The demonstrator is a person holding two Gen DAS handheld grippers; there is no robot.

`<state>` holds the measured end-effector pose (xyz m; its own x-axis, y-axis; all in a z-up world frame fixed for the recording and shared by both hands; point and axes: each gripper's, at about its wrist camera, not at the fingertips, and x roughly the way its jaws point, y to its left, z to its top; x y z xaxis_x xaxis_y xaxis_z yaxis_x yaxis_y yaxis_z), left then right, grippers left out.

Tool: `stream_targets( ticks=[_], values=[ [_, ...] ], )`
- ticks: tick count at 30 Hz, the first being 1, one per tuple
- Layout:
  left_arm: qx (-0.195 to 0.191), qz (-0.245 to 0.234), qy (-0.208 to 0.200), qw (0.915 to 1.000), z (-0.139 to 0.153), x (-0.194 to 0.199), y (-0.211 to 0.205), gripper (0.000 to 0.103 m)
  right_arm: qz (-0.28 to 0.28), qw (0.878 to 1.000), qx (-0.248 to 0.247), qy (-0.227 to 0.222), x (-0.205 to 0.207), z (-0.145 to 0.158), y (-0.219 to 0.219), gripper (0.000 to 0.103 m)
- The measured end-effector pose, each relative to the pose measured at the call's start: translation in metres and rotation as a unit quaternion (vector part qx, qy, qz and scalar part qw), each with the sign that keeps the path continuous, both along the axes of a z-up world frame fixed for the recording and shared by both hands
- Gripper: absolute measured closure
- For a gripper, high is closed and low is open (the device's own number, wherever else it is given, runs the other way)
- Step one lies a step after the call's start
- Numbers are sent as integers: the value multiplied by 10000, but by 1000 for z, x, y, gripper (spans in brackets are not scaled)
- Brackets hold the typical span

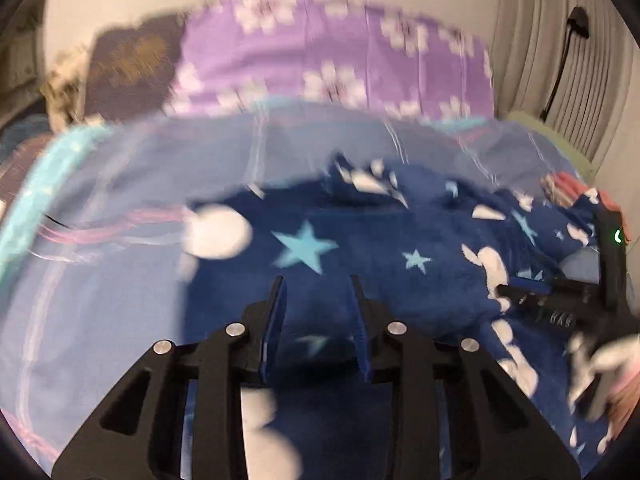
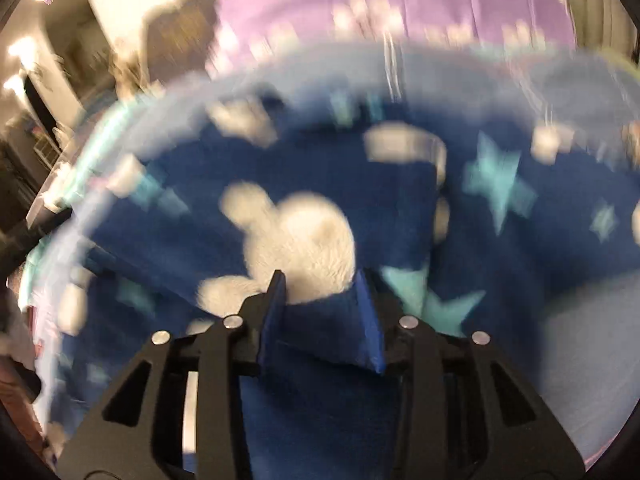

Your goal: Fold small clothes

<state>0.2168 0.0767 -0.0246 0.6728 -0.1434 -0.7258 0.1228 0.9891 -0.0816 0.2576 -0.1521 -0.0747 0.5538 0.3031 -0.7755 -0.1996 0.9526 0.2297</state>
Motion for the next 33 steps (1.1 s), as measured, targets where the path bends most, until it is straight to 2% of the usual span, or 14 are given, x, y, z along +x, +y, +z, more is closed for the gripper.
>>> stream_targets(
  ticks=[2, 3, 6, 9, 12, 14, 16, 19, 21, 24, 25, 28, 30, 33],
  values=[
    [183, 31, 492, 9986, -39, 20, -14, 69, -11, 9997, 224, -114, -6, 2, -5, 67],
    [317, 31, 287, 9991, -52, 21, -21, 69, -13, 9996, 286, -48, -7, 5, -8, 70],
    [411, 12, 219, 9989, -46, 15, -25, 68, -124, 9988, 457, -146, -20, 22, -32, 67],
    [143, 2, 260, 9996, -47, 17, -20, 68, -960, 9914, 299, -838, -41, 49, -95, 56],
    [177, 1, 246, 9995, -49, 14, -20, 67, -2445, 9620, 410, -1147, -49, 60, -195, 53],
    [265, 7, 219, 9994, -49, 14, -23, 67, -3479, 9263, 1040, -1011, -60, 52, -273, 51],
    [275, 9, 213, 9994, -49, 13, -22, 67, -4058, 8991, 1360, -915, -70, 44, -322, 51],
    [241, 13, 207, 9995, -49, 12, -20, 67, -4372, 8841, 1340, -960, -75, 37, -357, 48],
    [260, 15, 201, 9995, -50, 11, -21, 67, -4380, 8811, 1481, -995, -73, 33, -367, 41],
    [255, 16, 198, 9995, -49, 12, -19, 67, -4412, 8781, 1672, -800, -61, 20, -378, 40],
    [247, 16, 197, 9995, -49, 11, -19, 67, -4413, 8750, 1849, -734, -56, 15, -381, 41],
    [212, 17, 199, 9996, -49, 11, -18, 67, -4342, 8681, 2321, -634, -47, 6, -382, 92],
    [191, 16, 201, 9996, -48, 11, -18, 67, -4360, 8668, 2274, -831, -48, 14, -374, 94],
    [158, 15, 203, 9997, -48, 11, -17, 67, -3922, 8885, 2022, -1262, -43, 46, -338, 94]
  ],
)
